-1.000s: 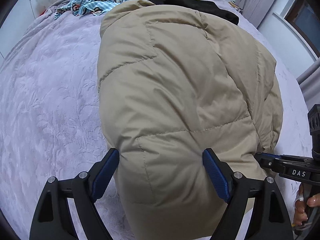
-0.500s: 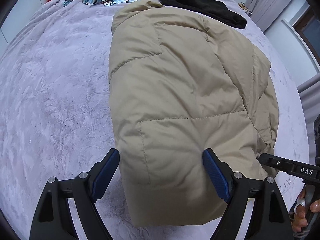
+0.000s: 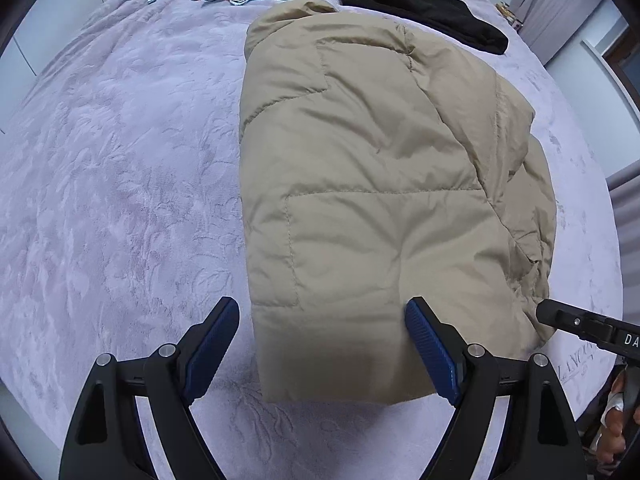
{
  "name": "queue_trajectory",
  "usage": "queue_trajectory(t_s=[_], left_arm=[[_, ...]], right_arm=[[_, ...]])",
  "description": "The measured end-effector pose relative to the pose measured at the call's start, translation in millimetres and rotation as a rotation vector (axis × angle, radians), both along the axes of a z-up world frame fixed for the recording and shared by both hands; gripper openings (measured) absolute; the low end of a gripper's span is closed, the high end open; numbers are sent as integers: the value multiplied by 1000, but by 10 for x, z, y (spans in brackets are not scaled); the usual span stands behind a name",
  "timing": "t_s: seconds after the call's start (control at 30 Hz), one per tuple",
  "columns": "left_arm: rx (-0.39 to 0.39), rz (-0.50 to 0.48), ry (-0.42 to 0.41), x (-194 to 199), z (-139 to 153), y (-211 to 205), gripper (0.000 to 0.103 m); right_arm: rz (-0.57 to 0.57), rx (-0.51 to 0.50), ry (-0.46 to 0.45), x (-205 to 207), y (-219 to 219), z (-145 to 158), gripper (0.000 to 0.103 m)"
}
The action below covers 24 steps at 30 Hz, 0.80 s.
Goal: Fold large clothes
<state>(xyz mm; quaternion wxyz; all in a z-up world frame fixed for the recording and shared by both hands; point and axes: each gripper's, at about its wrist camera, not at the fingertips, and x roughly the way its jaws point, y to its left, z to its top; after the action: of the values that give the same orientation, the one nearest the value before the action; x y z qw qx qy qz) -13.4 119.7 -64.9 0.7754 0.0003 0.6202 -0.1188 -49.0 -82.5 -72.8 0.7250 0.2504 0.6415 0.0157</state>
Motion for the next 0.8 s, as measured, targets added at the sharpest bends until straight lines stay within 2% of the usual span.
queue_trajectory(t_s=[0.1, 0.37, 0.53, 0.7, 0.8], left_arm=[[-2, 13, 1, -107, 86, -37, 86], [30, 29, 17, -289, 103, -109, 86], [41, 36, 26, -360, 91, -104, 86], [50, 46, 16, -285, 113, -24, 86], [53, 58, 15, -202, 95, 30, 86]], right_arm=[[19, 5, -13, -26, 1, 89, 40], [31, 13, -64, 16, -36, 236, 44], [-2, 5, -137, 395, -66, 334, 45], [-62, -12, -207, 948, -61, 388, 45], [-42, -121, -153, 1194, 20, 214, 43]])
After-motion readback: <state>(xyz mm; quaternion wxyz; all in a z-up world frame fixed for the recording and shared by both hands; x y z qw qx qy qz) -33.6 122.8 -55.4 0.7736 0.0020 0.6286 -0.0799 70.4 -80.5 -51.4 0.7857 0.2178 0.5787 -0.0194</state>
